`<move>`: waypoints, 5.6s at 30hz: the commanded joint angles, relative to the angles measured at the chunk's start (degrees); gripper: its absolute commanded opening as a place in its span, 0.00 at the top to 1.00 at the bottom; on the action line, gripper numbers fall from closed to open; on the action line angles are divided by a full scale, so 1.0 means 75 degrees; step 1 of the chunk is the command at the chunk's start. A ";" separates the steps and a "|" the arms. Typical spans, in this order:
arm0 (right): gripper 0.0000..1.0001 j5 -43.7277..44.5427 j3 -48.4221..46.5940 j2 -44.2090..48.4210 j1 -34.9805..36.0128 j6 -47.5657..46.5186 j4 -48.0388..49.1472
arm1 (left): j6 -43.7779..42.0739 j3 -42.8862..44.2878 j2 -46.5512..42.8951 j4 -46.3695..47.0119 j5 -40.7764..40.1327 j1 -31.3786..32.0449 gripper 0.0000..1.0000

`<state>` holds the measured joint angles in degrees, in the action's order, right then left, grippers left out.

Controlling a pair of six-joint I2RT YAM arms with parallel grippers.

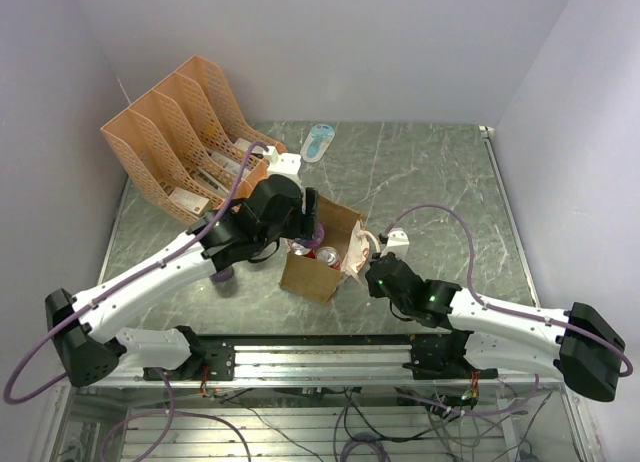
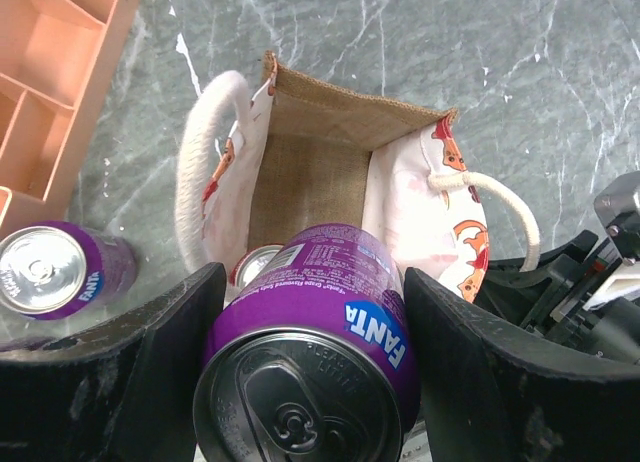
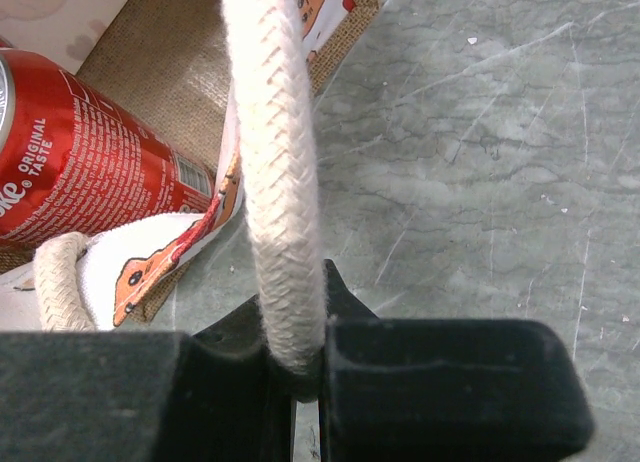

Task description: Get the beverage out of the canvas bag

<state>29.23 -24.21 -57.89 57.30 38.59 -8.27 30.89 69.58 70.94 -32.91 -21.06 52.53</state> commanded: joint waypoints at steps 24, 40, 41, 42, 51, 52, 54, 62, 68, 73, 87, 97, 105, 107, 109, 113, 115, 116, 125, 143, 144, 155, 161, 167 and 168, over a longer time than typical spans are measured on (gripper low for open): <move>0.94 0.0203 -0.0147 -0.0237 0.0056 -0.0060 -0.0370 | 0.5346 -0.3653 -0.3203 -0.3204 -0.4777 -0.0031 0.93; 0.94 0.0213 -0.0145 -0.0232 0.0063 -0.0050 -0.0373 | 0.9466 -0.4033 -0.1416 -0.4830 -0.5159 -0.0029 0.93; 0.94 0.0209 -0.0141 -0.0238 0.0064 -0.0049 -0.0368 | 0.9664 -0.4044 -0.1375 -0.4950 -0.5139 -0.0030 0.93; 0.94 0.0212 -0.0147 -0.0228 0.0060 -0.0048 -0.0373 | 0.9889 -0.4075 -0.1352 -0.5072 -0.5102 -0.0024 0.93; 0.94 0.0215 -0.0171 -0.0289 0.0074 -0.0050 -0.0379 | 1.0635 -0.4247 -0.1258 -0.5256 -0.5015 -0.0042 0.87; 0.94 0.0221 -0.0171 -0.0302 0.0072 -0.0048 -0.0383 | 1.0632 -0.4241 -0.1212 -0.5237 -0.4998 -0.0035 0.85; 0.94 0.0235 -0.0171 -0.0295 0.0071 -0.0036 -0.0385 | 1.0677 -0.4217 -0.1138 -0.5265 -0.4948 -0.0029 0.80; 0.94 0.0240 -0.0159 -0.0243 0.0088 -0.0036 -0.0390 | 1.0623 -0.4391 -0.1249 -0.4953 -0.4727 -0.0022 0.76; 0.94 0.0239 -0.0148 -0.0227 0.0104 -0.0036 -0.0397 | 1.0764 -0.4370 -0.0847 -0.4903 -0.4617 -0.0030 0.65; 0.94 0.0239 -0.0135 -0.0192 0.0109 -0.0036 -0.0386 | 1.0674 -0.4298 -0.0729 -0.4914 -0.4565 -0.0032 0.21; 0.94 0.0262 -0.0153 -0.0237 0.0131 -0.0036 -0.0385 | 0.9429 -0.3817 -0.2964 -0.4941 -0.4696 -0.0022 0.00; 0.93 0.0240 -0.0159 -0.0267 0.0154 -0.0075 -0.0356 | 0.4254 -0.3499 -0.5532 -0.1764 -0.3812 -0.0032 0.00; 0.69 0.0159 -0.0145 -0.0230 0.0205 -0.0170 -0.0281 | 0.1527 -0.3450 -0.5104 0.1203 -0.1029 -0.0025 0.02; 0.62 0.0135 -0.0134 -0.0205 0.0205 -0.0195 -0.0250 | 0.1186 -0.3141 -0.4339 0.1471 -0.0300 -0.0023 0.04; 0.54 0.0115 -0.0125 -0.0198 0.0220 -0.0211 -0.0245 | 0.0938 -0.2907 -0.3624 0.1718 0.0392 -0.0030 0.07; 0.37 0.0110 -0.0106 -0.0138 0.0252 -0.0245 -0.0205 | 0.0740 -0.2974 -0.2782 0.2760 0.1602 0.0096 0.07; 0.33 0.0078 -0.0075 -0.0070 0.0295 -0.0278 -0.0178 | 0.0673 -0.3094 -0.2585 0.3162 0.1805 0.0249 0.06; 0.32 0.0056 -0.0052 -0.0029 0.0298 -0.0299 -0.0141 | 0.0614 -0.3100 -0.2504 0.3289 0.1878 0.0323 0.05; 0.31 0.0045 -0.0039 -0.0008 0.0321 -0.0329 -0.0109 | 0.0544 -0.2487 -0.1037 0.2683 0.1378 0.0641 0.08; 0.09 -0.0306 -0.0099 0.0834 0.0360 -0.0290 -0.0362 | 0.2345 -0.4650 -0.1205 0.3657 0.2205 0.0747 0.18; 0.09 -0.0383 -0.0243 0.0865 0.0361 -0.0223 -0.0459 | 0.2454 -0.4776 -0.1228 0.3797 0.2293 0.0745 0.18; 0.06 0.0001 -0.1434 0.0745 0.0341 0.1014 -0.1070 | 0.2679 -0.5251 -0.1194 0.4079 0.2113 0.0744 0.20; 0.06 -0.0036 -0.1585 0.0163 0.0274 0.1043 -0.1066 | 0.2610 -0.5267 -0.1053 0.4097 0.2276 0.0754 0.20; 0.06 0.0345 -0.1762 0.0114 0.0219 0.0913 -0.1143 | 0.2478 -0.5206 -0.1033 0.4107 0.2346 0.0755 0.20; 0.06 0.0355 -0.1775 0.0068 0.0195 0.0848 -0.1111 | 0.2464 -0.5165 -0.1018 0.4055 0.2334 0.0754 0.20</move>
<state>29.23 -35.66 -57.04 59.20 45.45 -16.03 49.50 32.18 61.82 1.32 -6.15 57.91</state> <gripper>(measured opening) 0.942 0.800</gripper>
